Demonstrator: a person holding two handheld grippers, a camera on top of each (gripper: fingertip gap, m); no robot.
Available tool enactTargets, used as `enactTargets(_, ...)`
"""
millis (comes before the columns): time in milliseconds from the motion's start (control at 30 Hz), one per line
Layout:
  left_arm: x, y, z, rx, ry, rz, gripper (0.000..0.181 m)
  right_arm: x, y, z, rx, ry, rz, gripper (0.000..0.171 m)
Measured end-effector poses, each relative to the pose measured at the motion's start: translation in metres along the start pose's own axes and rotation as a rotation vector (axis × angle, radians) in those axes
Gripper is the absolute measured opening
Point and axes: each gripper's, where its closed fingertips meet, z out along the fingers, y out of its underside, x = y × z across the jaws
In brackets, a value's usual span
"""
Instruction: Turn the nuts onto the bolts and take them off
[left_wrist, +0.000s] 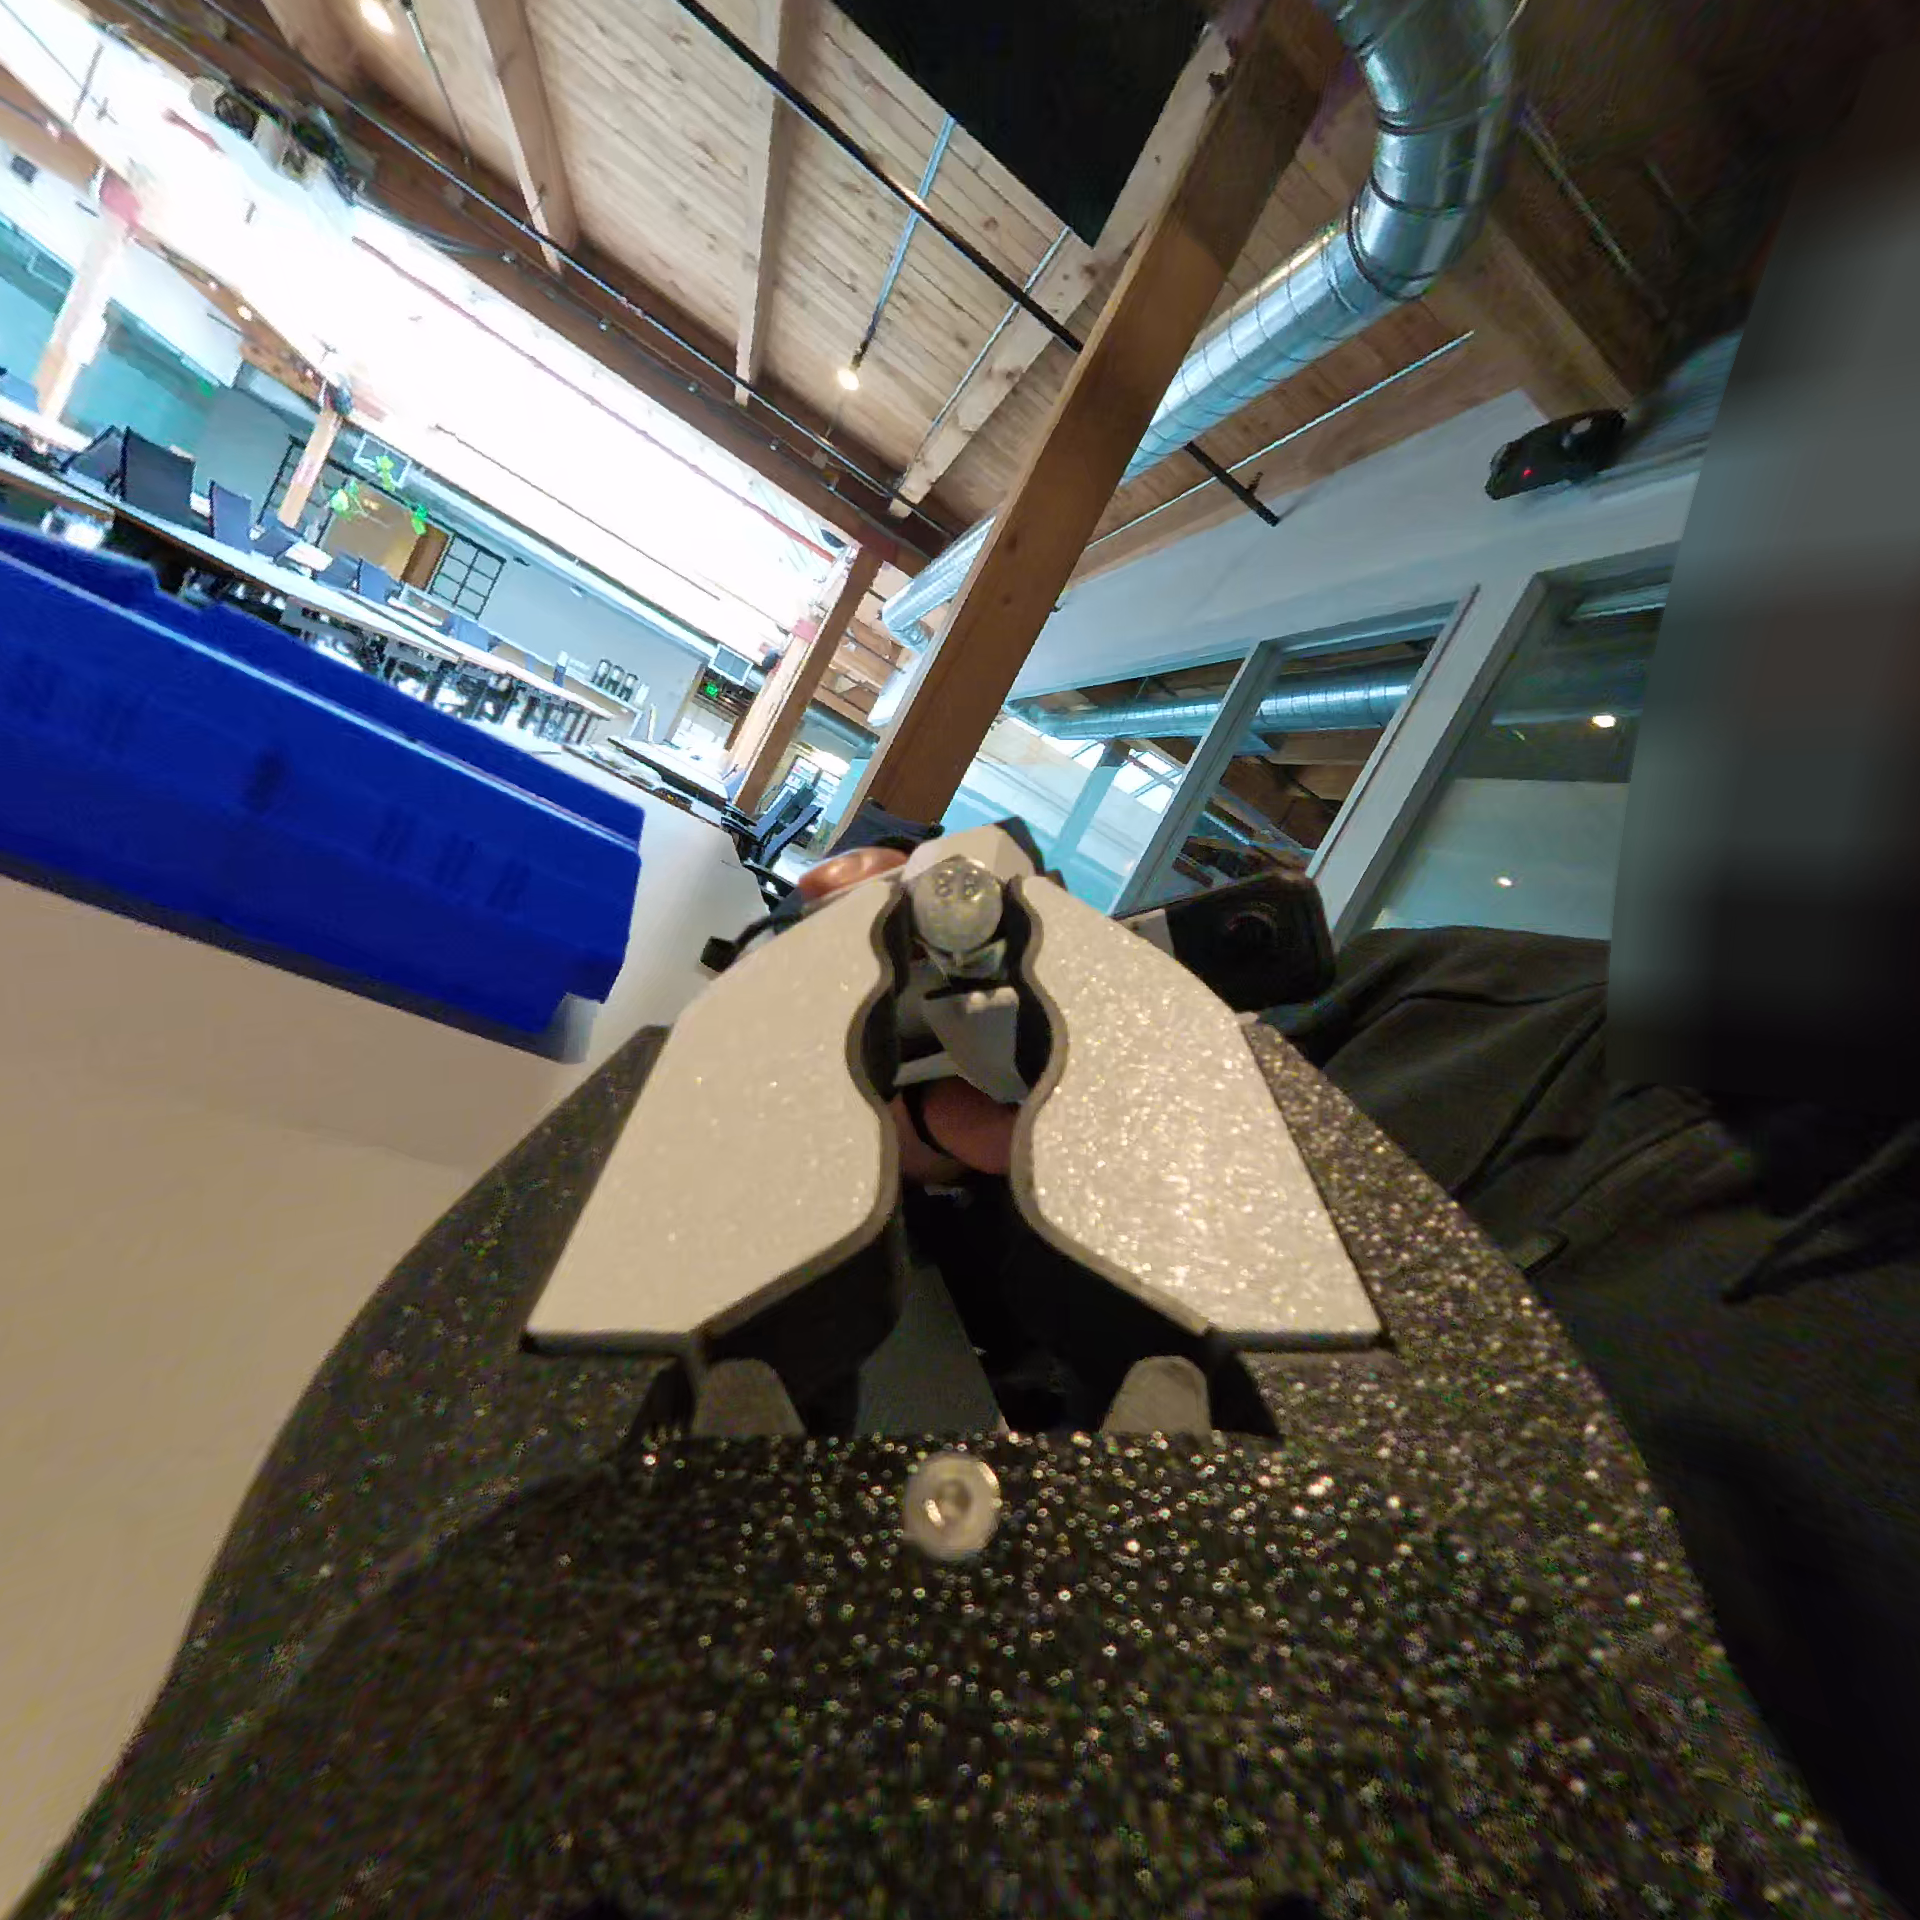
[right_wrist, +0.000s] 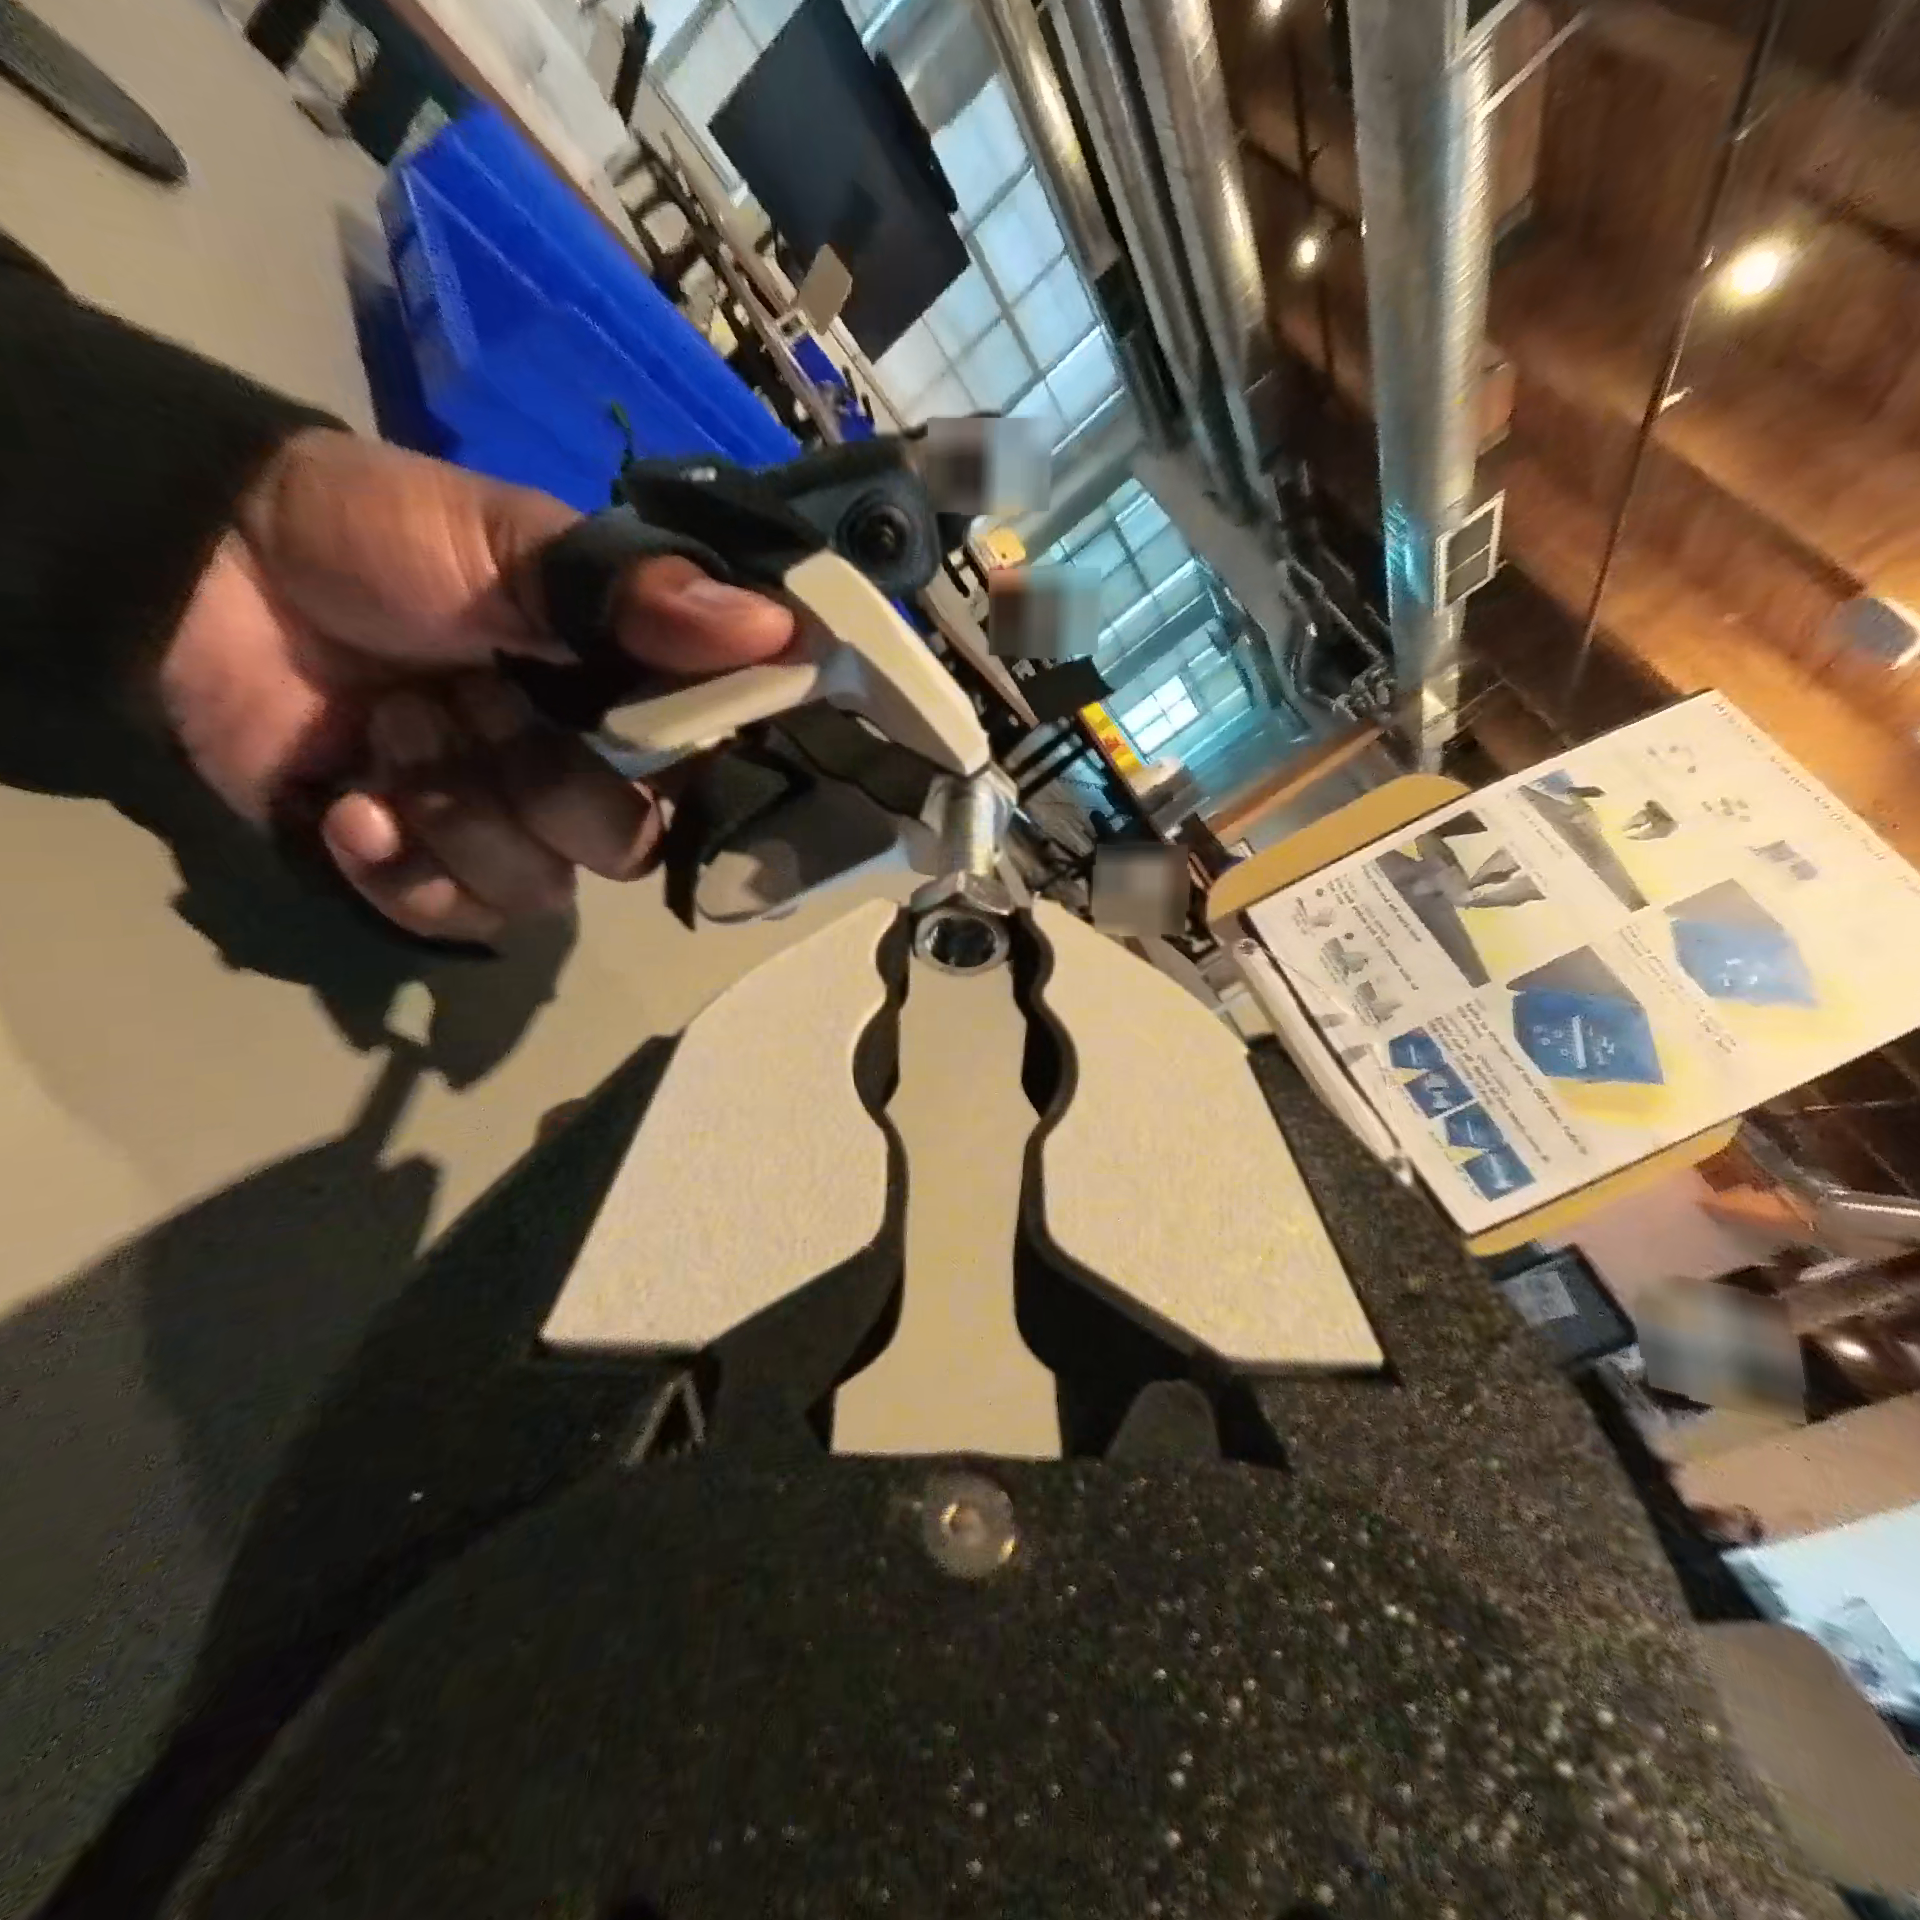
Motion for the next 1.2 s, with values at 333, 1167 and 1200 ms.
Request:
enactTargets(333, 0.003, -0.011, -0.004, 0.038, -0.06, 0.135, 0.017, 0.006, -0.004, 0.0, 0.111, -0.152, 0.504, 0.041)
enactTargets(1167, -0.051, 0.008, 0.005, 0.132, -0.791, 0.477, 0.017, -0.035, 0.064, 0.008, -0.225, -0.159, 0.748, 0.031)
enactTargets(1200, -0.05, 0.008, 0.005, 0.135, -0.79, 0.48, 0.017, -0.034, 0.065, 0.007, -0.229, -0.152, 0.754, 0.031)
